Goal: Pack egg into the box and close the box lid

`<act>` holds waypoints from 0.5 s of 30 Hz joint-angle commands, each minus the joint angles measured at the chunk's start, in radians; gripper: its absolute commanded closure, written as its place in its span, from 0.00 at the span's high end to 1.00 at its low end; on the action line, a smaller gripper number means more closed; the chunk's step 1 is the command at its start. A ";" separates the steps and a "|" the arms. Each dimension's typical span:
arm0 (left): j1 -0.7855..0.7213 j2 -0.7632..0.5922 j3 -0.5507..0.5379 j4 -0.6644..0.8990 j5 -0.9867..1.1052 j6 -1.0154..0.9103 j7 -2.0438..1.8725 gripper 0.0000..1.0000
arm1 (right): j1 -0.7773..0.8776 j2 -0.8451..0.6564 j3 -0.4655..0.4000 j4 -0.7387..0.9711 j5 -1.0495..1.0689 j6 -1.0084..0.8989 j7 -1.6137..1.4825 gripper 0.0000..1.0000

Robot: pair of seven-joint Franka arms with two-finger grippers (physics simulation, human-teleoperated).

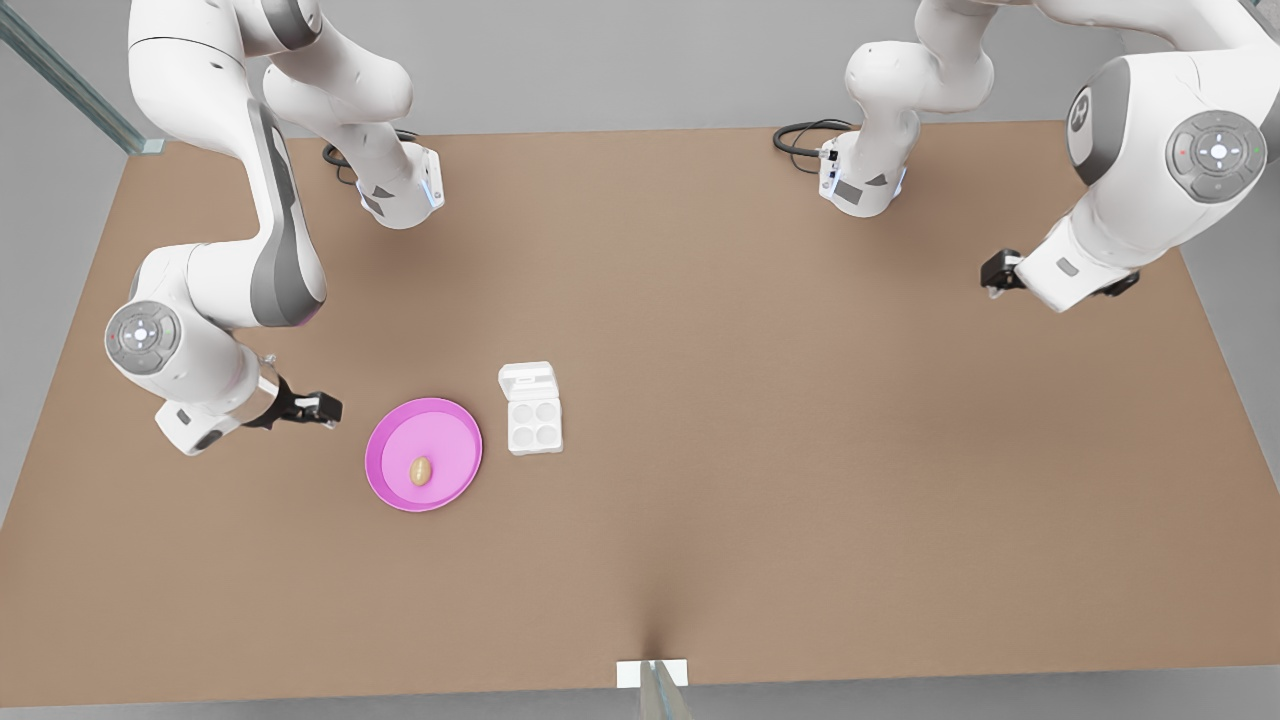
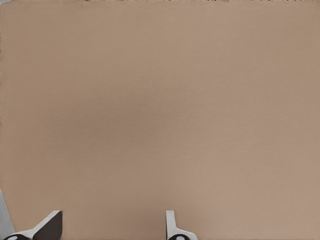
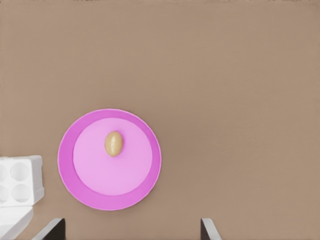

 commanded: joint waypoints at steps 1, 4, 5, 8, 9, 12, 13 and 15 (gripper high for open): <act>-0.006 -0.001 0.000 0.000 0.004 0.031 0.048 1.00 | -0.001 -0.001 0.000 0.007 0.000 0.034 0.024 1.00; -0.006 0.009 0.000 0.000 0.004 0.031 0.048 1.00 | 0.008 0.032 0.000 0.028 0.003 0.001 0.020 1.00; -0.007 0.035 0.000 0.000 0.004 0.035 0.048 1.00 | 0.019 0.099 0.000 0.024 0.007 -0.005 0.032 1.00; -0.007 0.077 0.000 0.000 0.004 0.066 0.048 1.00 | 0.072 0.269 0.002 0.007 0.026 0.050 0.098 1.00; -0.007 0.080 0.000 0.000 0.004 0.069 0.048 1.00 | 0.075 0.296 0.002 -0.027 0.026 0.134 0.096 1.00; -0.007 0.080 0.000 0.000 0.004 0.069 0.048 1.00 | 0.085 0.390 0.002 -0.025 0.023 0.271 0.027 1.00; -0.007 0.080 0.000 0.000 0.004 0.068 0.048 1.00 | 0.082 0.433 0.002 0.021 0.023 0.278 -0.051 1.00; -0.009 0.080 -0.001 0.000 0.004 0.066 0.045 1.00 | 0.080 0.493 0.000 0.084 0.017 0.278 -0.177 1.00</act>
